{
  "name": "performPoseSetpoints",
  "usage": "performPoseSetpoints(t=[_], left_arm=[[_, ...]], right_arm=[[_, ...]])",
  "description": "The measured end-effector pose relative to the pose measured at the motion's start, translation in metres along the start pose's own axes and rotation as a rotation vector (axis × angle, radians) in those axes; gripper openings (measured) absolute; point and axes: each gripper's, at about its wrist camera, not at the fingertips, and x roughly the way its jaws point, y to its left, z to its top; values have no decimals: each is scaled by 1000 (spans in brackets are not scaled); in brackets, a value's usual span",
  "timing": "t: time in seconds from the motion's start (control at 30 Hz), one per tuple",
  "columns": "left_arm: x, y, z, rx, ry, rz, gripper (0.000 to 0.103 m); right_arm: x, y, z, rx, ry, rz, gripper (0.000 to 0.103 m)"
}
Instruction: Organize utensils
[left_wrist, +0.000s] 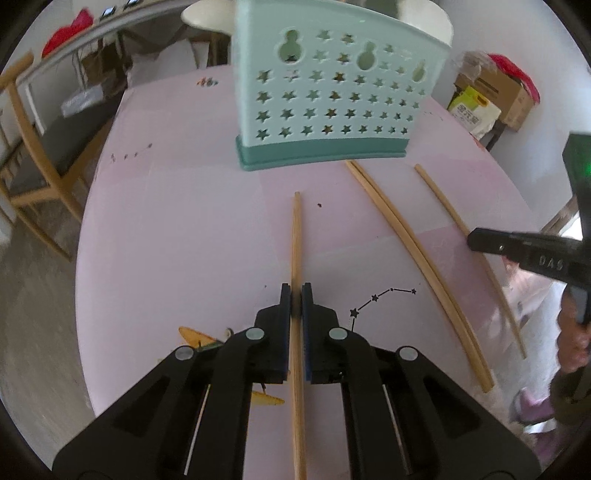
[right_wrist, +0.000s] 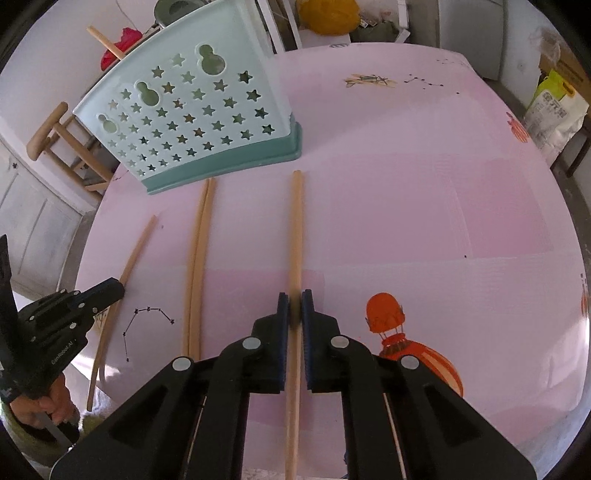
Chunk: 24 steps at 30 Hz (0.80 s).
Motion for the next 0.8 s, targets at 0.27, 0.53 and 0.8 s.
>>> performPoseSetpoints(t=[0.27,0.53,0.8], left_arm=[[1,5,5,-18,50,-27,18],[1,14,10,-82,108,-87,18],[-6,23,-4,-149,139,-113,18]], right_arm=[[2,7,4,-37,-5,-9,9],[0,7,1,-43,-14,7,10],[0,4,2,-42,-18,22,10]])
